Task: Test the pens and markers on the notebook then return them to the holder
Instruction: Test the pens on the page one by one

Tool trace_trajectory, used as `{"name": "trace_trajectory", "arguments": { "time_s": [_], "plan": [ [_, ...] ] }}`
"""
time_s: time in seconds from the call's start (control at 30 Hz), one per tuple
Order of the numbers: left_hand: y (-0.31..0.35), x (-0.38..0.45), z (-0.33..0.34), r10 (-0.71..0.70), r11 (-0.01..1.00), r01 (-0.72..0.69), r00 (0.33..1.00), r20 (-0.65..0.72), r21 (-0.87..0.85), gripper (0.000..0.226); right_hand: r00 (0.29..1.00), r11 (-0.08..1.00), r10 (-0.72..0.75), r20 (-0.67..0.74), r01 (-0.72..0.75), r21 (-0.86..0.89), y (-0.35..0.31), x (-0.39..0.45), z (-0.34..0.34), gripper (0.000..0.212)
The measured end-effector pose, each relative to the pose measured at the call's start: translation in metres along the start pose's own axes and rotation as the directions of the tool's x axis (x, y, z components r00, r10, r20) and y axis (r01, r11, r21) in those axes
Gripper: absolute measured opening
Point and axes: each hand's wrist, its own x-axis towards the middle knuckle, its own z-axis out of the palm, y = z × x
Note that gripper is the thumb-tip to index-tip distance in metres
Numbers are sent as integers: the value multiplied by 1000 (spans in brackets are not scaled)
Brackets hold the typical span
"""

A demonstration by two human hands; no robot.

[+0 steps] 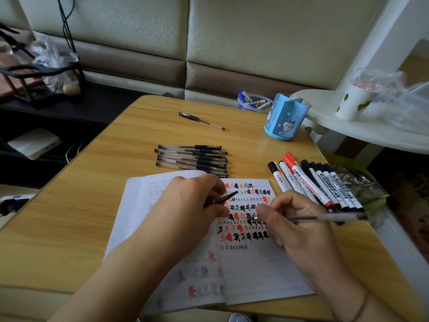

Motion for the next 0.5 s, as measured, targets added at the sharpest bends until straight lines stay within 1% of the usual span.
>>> {"name": "trace_trajectory", "arguments": {
  "time_s": [0.03,0.1,0.17,0.27,0.37,0.43,0.5],
  "plan": [
    [0,0,0,17,1000,-17,1000,-14,-11,22,1000,997,15,19,-17,79,-2,0,-1,18],
    [1,-1,0,63,998,-64,997,-46,-15,16,998,992,13,62,-20,125,-2,0,-5,27],
    [2,-1,0,106,994,-107,992,-75,-13,13,999,991,6,51,-12,130,-2,0,-5,27],
    [2,0,1,128,991,-130,988,-83,-18,12,1000,987,-24,20,20,160,-1,0,-3,22],
    [0,0,2,166,985,-169,981,-101,-25,14,999,986,-14,46,6,169,-4,0,-3,19],
    [1,0,2,211,977,-213,974,-88,-18,16,998,989,-6,63,-4,146,-6,-1,-2,22],
    [3,-2,1,274,962,-274,961,-43,2,17,997,993,-2,75,-7,121,-7,-1,-1,26]
  ]
}}
